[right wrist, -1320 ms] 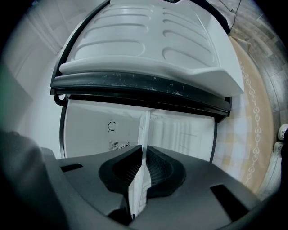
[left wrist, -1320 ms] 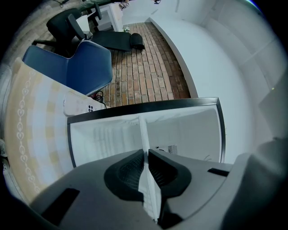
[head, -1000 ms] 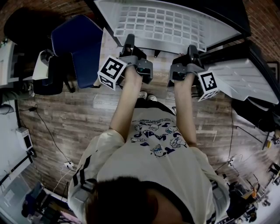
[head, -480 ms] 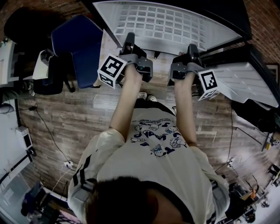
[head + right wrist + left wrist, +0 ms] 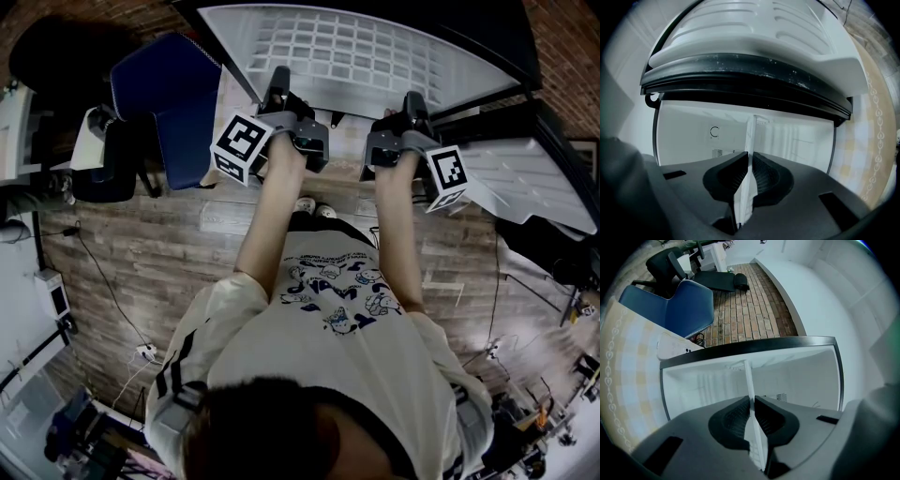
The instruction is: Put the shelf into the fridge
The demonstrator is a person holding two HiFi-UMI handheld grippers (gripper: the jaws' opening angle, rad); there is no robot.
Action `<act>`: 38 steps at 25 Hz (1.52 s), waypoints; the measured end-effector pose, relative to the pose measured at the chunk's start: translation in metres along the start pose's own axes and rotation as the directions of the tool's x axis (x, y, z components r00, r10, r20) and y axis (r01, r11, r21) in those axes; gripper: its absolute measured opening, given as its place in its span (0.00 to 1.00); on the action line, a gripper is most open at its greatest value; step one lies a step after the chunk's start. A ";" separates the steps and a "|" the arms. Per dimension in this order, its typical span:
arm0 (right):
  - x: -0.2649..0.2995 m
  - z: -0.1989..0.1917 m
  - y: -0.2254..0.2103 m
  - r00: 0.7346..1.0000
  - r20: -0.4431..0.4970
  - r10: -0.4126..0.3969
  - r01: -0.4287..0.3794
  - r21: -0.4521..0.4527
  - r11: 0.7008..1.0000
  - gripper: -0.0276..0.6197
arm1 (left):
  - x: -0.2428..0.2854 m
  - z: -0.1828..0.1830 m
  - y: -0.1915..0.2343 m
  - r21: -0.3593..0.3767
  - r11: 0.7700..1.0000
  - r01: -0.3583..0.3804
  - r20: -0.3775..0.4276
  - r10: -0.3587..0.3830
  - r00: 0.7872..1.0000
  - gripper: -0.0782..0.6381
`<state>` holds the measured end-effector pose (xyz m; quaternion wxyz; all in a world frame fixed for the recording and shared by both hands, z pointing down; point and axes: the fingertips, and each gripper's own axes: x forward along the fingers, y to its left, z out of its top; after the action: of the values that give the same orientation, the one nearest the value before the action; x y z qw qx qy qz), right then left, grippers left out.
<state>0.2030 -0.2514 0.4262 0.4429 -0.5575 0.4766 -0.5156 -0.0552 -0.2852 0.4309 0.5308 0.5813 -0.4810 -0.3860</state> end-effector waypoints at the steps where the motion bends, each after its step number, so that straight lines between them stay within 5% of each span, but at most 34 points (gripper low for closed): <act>1: 0.004 0.000 0.000 1.000 0.000 -0.001 0.001 0.001 1.000 0.12 | 0.004 0.000 0.000 0.001 1.000 0.000 0.000 0.000 1.000 0.17; 38: 0.022 0.002 0.005 1.000 0.002 0.010 -0.010 -0.006 1.000 0.12 | 0.023 0.004 -0.003 0.016 1.000 0.014 -0.004 -0.014 1.000 0.17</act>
<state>0.2054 -0.2742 0.4247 0.4442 -0.5570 0.4803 -0.5116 -0.0526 -0.3087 0.4286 0.5243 0.5895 -0.4789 -0.3850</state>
